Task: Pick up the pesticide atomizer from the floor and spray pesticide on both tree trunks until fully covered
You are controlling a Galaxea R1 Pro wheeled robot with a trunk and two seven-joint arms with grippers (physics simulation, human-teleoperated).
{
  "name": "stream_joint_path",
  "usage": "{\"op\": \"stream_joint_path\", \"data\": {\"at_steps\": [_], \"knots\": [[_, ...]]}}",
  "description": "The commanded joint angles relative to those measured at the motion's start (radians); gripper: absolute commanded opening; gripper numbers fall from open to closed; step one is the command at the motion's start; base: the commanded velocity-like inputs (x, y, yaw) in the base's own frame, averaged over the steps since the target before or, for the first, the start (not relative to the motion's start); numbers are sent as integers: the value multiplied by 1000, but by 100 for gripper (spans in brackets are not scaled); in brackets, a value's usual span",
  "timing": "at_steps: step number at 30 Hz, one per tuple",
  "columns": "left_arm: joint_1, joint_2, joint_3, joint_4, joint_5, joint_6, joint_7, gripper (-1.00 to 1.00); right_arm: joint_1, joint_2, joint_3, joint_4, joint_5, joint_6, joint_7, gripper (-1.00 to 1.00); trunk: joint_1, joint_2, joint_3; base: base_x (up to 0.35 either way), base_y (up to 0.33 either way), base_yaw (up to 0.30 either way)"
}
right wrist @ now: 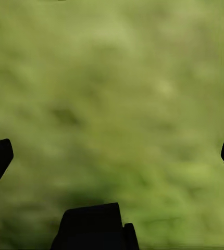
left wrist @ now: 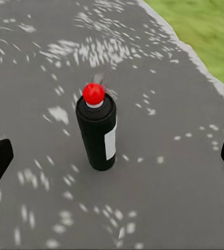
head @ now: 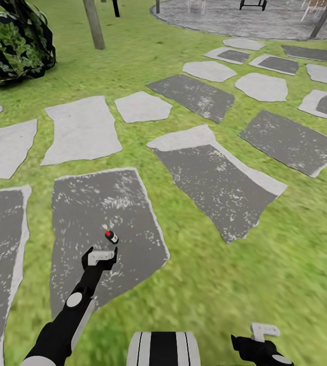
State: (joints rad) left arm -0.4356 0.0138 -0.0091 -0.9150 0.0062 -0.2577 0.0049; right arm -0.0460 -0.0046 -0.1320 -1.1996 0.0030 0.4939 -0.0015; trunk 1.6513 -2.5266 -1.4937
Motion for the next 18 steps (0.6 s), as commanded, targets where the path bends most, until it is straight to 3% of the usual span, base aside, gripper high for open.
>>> {"op": "stream_joint_path", "data": {"at_steps": [1, 5, 18], "knots": [[0, 0, 0, 0, 0, 0, 0, 100, 0, 0, 0, 0, 0, 0, 0, 100, 0, 0, 0, 186, 48, -50], [0, -1, 0, 0, 0, 0, 0, 100, 0, 0, 0, 0, 0, 0, 0, 100, 0, 0, 0, 243, 87, -19], [0, -2, 0, -1, 1, 0, 0, 100, 0, 0, 0, 0, 2, 0, 0, 100, 0, 0, 0, 106, 67, -1]]}}
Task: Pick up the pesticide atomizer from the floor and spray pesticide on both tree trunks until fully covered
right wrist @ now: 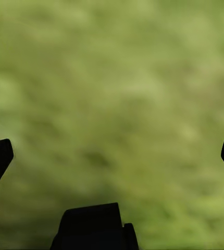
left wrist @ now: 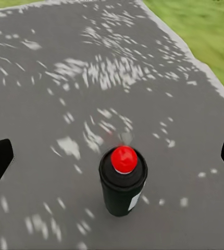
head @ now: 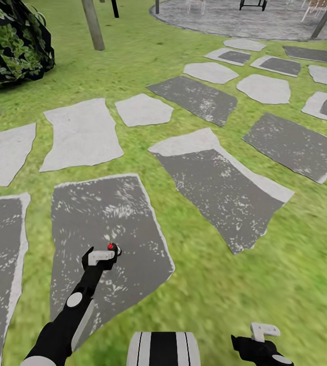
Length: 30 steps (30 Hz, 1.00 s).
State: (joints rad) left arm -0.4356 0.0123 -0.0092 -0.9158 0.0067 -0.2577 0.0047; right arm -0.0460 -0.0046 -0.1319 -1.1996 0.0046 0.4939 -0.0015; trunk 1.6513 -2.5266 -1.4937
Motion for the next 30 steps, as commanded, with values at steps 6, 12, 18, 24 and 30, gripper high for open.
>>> {"op": "stream_joint_path", "data": {"at_steps": [6, 12, 18, 24, 30], "knots": [[0, 0, 0, 0, 1, 0, 0, 100, 0, 0, -1, 0, 0, 0, 0, 100, 0, 0, 0, 14, 10, 0], [0, 0, 0, 0, 1, 0, 0, 100, 0, 0, -2, 0, 0, 0, 0, 100, 1, -1, -17, 1, 0, 0], [0, 0, 0, 0, 1, 0, 0, 100, 0, 0, -2, 0, 0, 0, 0, 100, 4, -2, -49, 0, 0, 0], [0, 0, -1, 0, 0, -8, 0, 100, 0, 0, -2, 0, 0, -1, 0, 100, 7, -3, -82, 0, 0, 0], [0, 0, -1, 0, -1, -32, 0, 100, 0, 0, -2, 0, 0, 0, 0, 100, 9, -5, -115, 0, 0, 0]]}}
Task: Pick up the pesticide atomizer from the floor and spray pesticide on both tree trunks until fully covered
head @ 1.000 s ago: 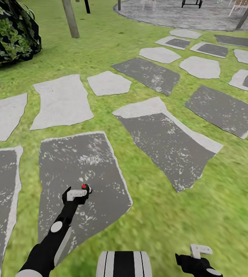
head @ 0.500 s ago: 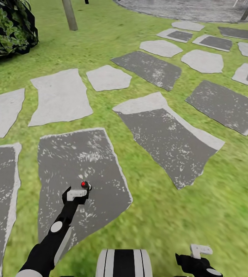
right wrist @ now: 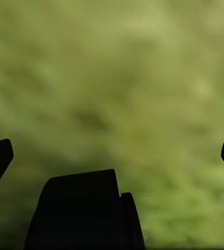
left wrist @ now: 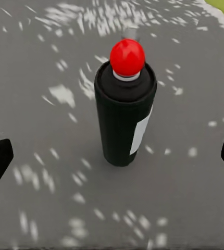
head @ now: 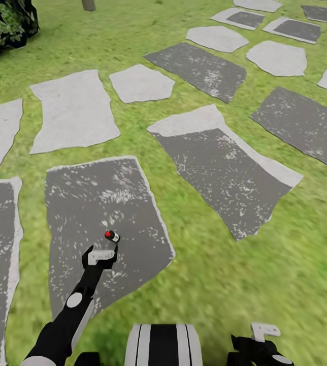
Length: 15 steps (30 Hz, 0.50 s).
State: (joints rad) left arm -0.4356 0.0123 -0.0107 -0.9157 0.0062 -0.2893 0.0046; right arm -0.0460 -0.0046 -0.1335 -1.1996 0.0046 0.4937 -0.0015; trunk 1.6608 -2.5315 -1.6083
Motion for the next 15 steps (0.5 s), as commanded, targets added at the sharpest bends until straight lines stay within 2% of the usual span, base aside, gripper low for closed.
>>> {"op": "stream_joint_path", "data": {"at_steps": [1, 9, 15], "knots": [[0, 0, 0, 0, 0, -1, 0, 100, 0, 0, 0, 0, 0, 0, 0, 100, 0, 0, -5, 0, 0, 0], [0, 0, 0, 0, 0, -2, 0, 100, 0, 0, 1, 0, 0, 0, 0, 100, 0, 0, -7, 0, 0, 0], [0, 0, 0, 1, -1, -2, 0, 100, 0, 0, 0, 0, 0, 0, 0, 100, 3, -2, -35, 0, 0, 0]]}}
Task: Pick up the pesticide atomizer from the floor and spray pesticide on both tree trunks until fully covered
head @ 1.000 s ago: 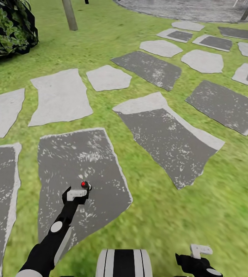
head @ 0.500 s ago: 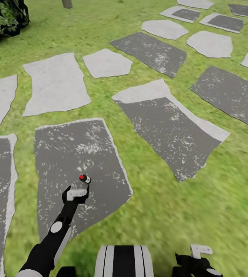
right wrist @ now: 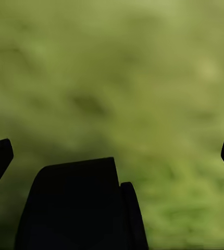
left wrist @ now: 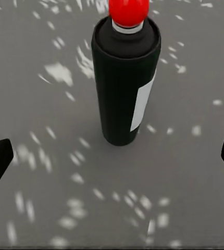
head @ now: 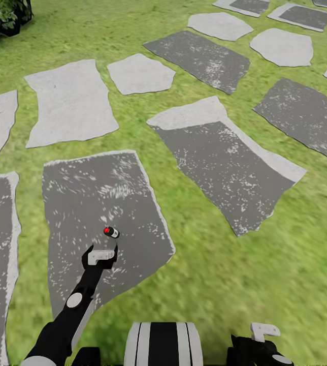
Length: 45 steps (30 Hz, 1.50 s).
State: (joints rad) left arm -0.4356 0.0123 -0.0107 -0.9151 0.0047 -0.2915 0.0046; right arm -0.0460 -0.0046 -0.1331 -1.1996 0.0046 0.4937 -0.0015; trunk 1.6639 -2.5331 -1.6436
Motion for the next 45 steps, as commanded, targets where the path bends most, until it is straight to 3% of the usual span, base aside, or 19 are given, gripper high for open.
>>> {"op": "stream_joint_path", "data": {"at_steps": [1, 45], "knots": [[0, 0, 0, 0, 0, 0, 0, 100, 0, 0, 0, 0, 0, 0, 0, 100, 0, 0, -6, 0, 0, 0], [0, -2, -2, 1, -2, 2, 0, 100, 0, 0, 1, 0, 0, 0, 0, 100, 1, -1, -13, 61, 0, 0]]}}
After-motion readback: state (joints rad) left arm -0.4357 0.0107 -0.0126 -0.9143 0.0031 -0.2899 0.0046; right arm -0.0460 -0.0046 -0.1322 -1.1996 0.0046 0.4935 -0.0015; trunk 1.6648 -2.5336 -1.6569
